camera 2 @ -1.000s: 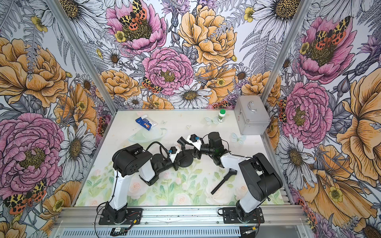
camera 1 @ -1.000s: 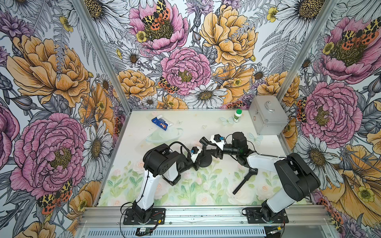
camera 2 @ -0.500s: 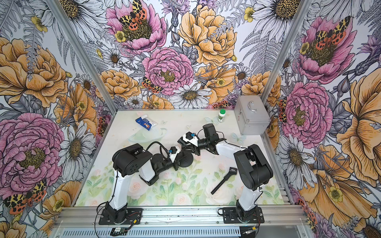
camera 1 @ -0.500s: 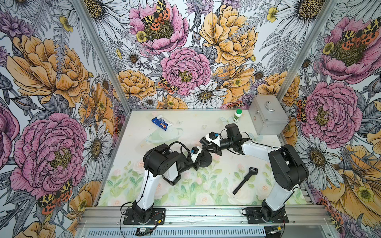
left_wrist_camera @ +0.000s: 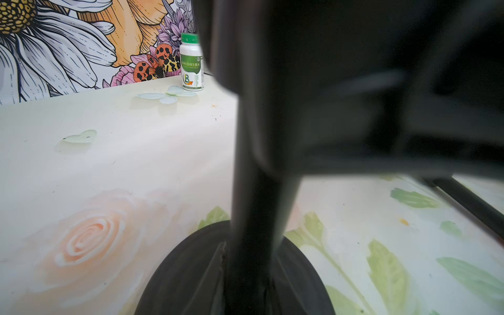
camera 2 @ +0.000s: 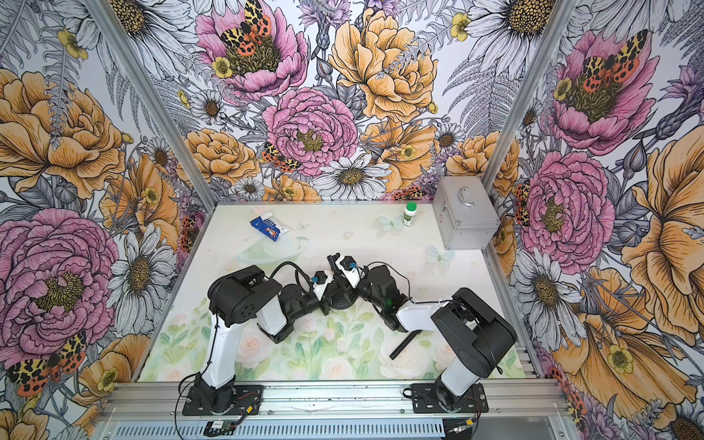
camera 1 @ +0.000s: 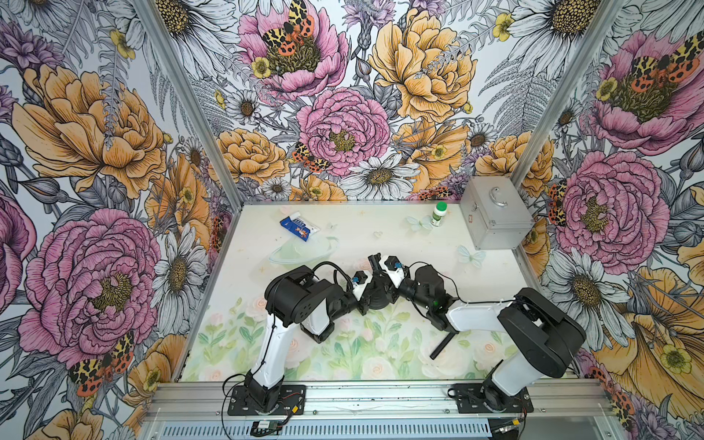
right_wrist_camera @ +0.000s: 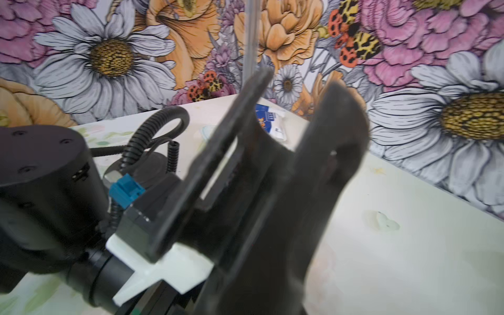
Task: Assemble a microphone stand
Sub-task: Screw the microphone stand pole into the microphone stand base.
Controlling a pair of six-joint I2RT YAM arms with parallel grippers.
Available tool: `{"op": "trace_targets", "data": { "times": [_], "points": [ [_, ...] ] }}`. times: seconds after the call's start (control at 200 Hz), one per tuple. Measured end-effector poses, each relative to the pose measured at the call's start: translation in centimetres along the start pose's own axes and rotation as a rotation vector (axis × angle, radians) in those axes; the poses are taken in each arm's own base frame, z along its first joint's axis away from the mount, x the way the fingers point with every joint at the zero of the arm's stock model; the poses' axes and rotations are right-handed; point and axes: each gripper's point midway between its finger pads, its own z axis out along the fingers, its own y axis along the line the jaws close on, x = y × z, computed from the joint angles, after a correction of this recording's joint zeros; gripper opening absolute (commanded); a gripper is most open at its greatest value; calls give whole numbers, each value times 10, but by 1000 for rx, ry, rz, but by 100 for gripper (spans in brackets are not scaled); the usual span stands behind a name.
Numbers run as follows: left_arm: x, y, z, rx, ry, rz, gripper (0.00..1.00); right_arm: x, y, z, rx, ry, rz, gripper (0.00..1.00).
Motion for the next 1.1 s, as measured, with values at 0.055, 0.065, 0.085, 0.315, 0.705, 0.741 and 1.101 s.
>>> {"op": "trace_targets", "data": {
  "times": [0.055,0.065,0.085,0.315,0.705,0.741,1.101],
  "points": [
    [0,-1,0,1,0,0,24,-1,0,0,43,-13,9,6],
    [0,-1,0,1,0,0,24,-1,-1,0,48,-14,10,11],
    [0,0,0,0,0,0,24,-1,-1,0,49,-15,11,18],
    [0,-1,0,-7,0,1,24,15,-9,-7,-186,40,-40,48],
    [0,-1,0,-6,0,1,24,-14,-5,-10,-583,58,-162,47],
    [0,-1,0,-6,0,1,24,-14,-3,-9,-606,61,-162,44],
    [0,-1,0,-7,0,1,24,-6,4,-5,-615,105,-149,0]
  ]
}}
